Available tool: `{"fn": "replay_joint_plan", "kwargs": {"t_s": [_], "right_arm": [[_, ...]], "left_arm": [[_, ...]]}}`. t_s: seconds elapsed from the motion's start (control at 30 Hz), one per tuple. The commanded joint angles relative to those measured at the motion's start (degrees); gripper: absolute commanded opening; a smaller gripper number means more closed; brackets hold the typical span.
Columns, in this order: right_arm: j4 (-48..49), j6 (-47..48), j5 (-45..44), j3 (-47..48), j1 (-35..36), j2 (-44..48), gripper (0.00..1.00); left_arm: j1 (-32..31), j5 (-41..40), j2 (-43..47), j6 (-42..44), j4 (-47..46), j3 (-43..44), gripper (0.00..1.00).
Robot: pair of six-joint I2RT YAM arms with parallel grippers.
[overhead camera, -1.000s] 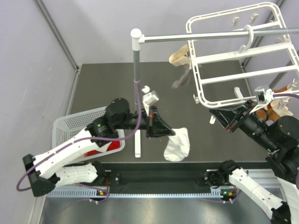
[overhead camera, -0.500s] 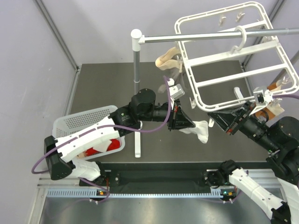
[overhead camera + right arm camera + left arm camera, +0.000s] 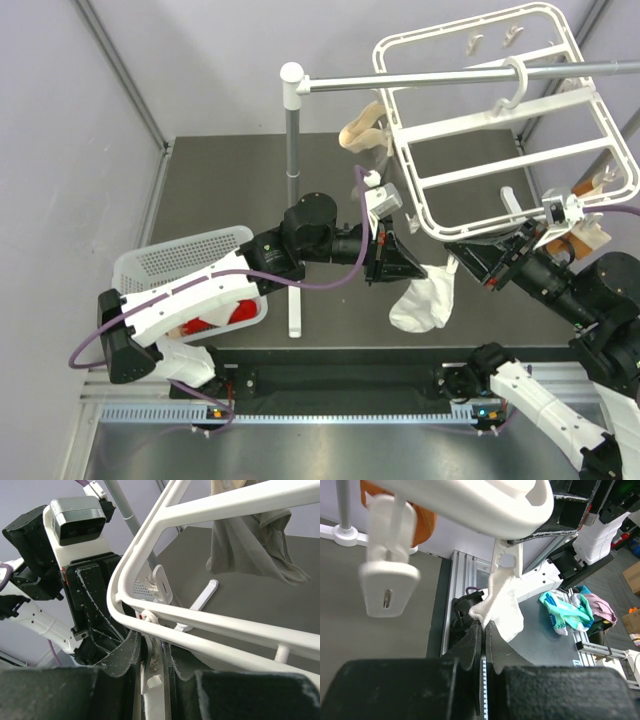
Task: Clip the socks to the hanger
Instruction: Clamp the sock onto the hanger.
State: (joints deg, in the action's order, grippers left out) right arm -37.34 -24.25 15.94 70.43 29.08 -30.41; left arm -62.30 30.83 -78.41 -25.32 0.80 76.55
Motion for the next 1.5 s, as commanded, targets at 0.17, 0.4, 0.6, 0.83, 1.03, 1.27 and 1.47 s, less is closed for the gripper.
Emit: {"fn": "replay_joint_plan", "kwargs": {"t_s": [0.17,0.4,0.6,0.83,1.03,1.27,1.47], "right_arm": [[-0.19,-0.80,1.46,-0.30,0.10,0.62,0.00],[-0.36,-1.33,1.37,-0.47,0.19,1.15,0.00],[-0.45,-1.24,1.28,-0.65,0.10,1.15,0.00],[0.34,-1.77,1.72,-1.18,0.19,1.06,0.01],[0.52,-2.12,1.63,-1.18,0.10,0.71,0.01],[0.34,-1.85,1.55,-1.70,0.19,1.58,0.04],[-0.19,-1.68,1.28,-1.70,0.10,1.67,0.09]], "left_arm": [[-0.27,-1.73,0.81,0.36,-5.72,2.19,0.00],[-0.19,-4.11,-0.08,-0.43,-6.42,2.99,0.00],[-0.27,-6.13,0.36,-1.05,-6.51,2.99,0.00],[-0.36,-5.26,-0.60,-2.54,-7.57,3.86,0.00],[-1.33,-3.50,-3.32,-3.15,-7.57,5.71,0.00],[-1.59,-4.90,-2.54,-2.28,-7.57,5.98,0.00],[-1.51,-4.90,-1.92,-3.33,-8.44,5.98,0.00]]}}
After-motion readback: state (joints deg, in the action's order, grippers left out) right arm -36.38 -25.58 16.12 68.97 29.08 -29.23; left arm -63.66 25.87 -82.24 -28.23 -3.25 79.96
